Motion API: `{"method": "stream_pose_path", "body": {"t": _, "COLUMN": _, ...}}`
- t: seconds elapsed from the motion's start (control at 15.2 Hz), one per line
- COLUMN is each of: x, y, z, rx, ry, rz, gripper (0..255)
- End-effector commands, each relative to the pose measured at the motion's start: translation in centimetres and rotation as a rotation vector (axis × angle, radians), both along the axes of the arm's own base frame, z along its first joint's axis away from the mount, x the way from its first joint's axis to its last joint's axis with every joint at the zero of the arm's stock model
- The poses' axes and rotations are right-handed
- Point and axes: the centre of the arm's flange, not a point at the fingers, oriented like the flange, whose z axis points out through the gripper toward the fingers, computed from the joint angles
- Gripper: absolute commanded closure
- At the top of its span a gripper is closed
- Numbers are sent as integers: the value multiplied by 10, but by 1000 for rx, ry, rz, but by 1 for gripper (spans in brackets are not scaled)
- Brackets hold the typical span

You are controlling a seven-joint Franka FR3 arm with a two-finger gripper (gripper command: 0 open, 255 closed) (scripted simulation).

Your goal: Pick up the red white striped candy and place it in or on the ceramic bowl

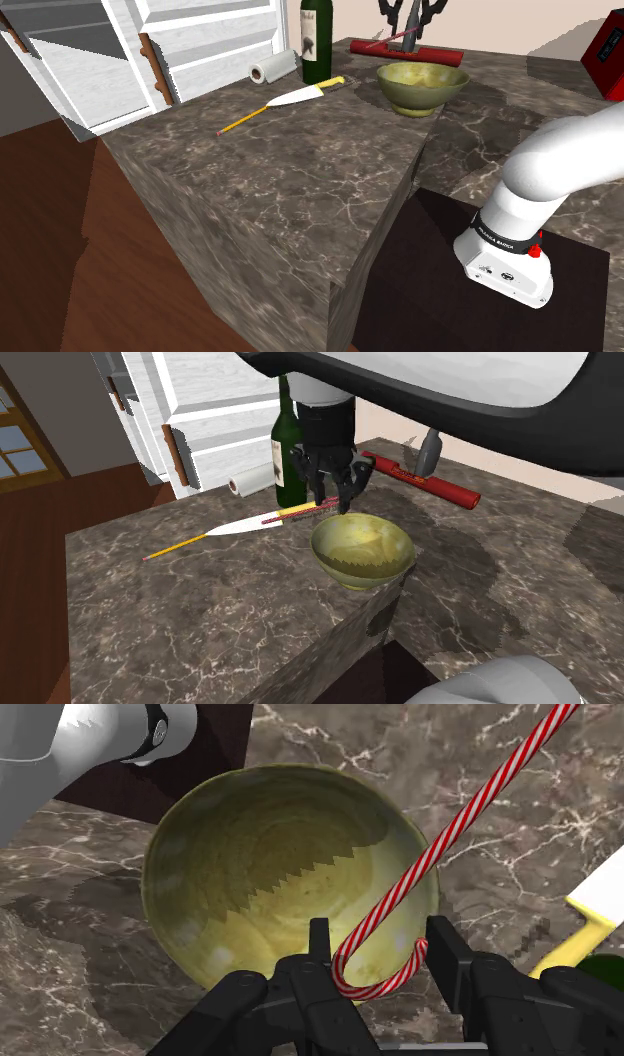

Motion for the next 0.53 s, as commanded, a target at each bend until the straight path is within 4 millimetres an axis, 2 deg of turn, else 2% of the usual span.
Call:
{"method": "stream_pose_path", "body": {"t": 0.0, "x": -13, "y": -29, "z": 0, "rx": 1, "ry": 1, "rz": 2, "gripper": 255}}
{"method": "stream_pose_path", "body": {"t": 0.26, "x": -28, "y": -79, "z": 1, "rx": 1, "ry": 1, "rz": 2, "gripper": 255}}
{"method": "stream_pose_path", "body": {"t": 0.46, "x": -29, "y": -84, "z": -10, "rx": 1, "ry": 1, "rz": 2, "gripper": 255}}
